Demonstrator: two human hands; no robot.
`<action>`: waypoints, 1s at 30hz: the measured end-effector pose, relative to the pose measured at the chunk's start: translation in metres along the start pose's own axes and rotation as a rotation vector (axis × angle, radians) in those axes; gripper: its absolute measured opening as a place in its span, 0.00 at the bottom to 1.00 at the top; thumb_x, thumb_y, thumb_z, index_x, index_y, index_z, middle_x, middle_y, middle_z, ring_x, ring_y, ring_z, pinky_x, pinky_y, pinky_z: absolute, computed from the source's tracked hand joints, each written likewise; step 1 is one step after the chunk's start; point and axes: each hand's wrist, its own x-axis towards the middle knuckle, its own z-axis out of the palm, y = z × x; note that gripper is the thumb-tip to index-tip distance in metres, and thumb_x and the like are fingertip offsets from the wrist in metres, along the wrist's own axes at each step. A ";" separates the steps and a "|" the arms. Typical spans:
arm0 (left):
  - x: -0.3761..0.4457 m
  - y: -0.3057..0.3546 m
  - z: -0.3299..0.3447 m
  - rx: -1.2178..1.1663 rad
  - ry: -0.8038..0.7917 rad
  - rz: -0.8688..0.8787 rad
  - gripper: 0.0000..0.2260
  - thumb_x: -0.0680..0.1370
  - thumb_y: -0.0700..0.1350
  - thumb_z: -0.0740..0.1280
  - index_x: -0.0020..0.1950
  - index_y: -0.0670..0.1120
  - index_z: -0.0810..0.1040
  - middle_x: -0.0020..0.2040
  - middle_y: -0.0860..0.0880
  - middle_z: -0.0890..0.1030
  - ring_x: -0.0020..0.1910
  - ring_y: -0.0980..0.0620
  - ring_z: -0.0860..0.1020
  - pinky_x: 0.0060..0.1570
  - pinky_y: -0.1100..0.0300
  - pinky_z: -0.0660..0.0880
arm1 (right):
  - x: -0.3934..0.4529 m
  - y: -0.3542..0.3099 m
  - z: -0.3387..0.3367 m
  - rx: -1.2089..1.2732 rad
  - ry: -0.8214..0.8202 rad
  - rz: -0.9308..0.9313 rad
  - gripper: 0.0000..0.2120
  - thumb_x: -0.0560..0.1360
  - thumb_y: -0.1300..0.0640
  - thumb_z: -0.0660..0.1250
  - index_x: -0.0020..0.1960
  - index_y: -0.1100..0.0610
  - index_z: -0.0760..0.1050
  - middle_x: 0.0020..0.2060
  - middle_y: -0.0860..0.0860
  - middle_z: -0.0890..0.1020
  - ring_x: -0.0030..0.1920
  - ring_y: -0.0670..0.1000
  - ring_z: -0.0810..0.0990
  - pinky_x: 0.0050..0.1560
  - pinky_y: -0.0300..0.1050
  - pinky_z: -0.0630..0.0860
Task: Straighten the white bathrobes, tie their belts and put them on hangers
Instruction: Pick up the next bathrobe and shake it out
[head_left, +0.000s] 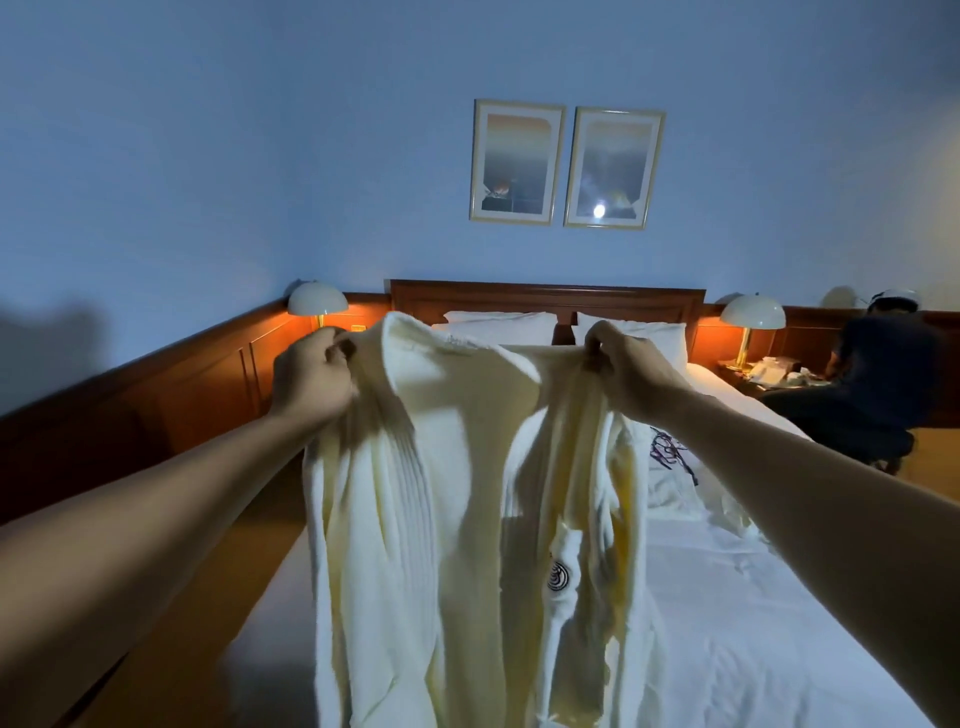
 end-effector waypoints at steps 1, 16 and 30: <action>0.002 0.002 0.001 -0.004 0.016 -0.013 0.09 0.81 0.39 0.59 0.49 0.44 0.79 0.48 0.41 0.82 0.49 0.40 0.77 0.43 0.56 0.66 | 0.000 -0.002 0.001 0.057 0.004 0.025 0.10 0.79 0.66 0.58 0.53 0.53 0.71 0.41 0.50 0.79 0.37 0.55 0.76 0.34 0.46 0.71; 0.019 -0.009 -0.026 0.189 -0.176 0.573 0.05 0.81 0.41 0.67 0.48 0.40 0.74 0.40 0.50 0.73 0.38 0.48 0.70 0.37 0.57 0.62 | -0.003 0.007 -0.003 -0.259 -0.139 -0.185 0.05 0.79 0.59 0.64 0.53 0.51 0.74 0.46 0.53 0.79 0.45 0.60 0.79 0.44 0.55 0.79; 0.009 -0.025 -0.004 -0.009 -0.098 0.363 0.08 0.81 0.37 0.64 0.46 0.49 0.70 0.44 0.53 0.74 0.42 0.61 0.68 0.42 0.61 0.62 | -0.006 -0.007 0.010 0.297 -0.180 0.084 0.14 0.80 0.63 0.65 0.54 0.47 0.84 0.44 0.38 0.83 0.44 0.37 0.79 0.41 0.27 0.71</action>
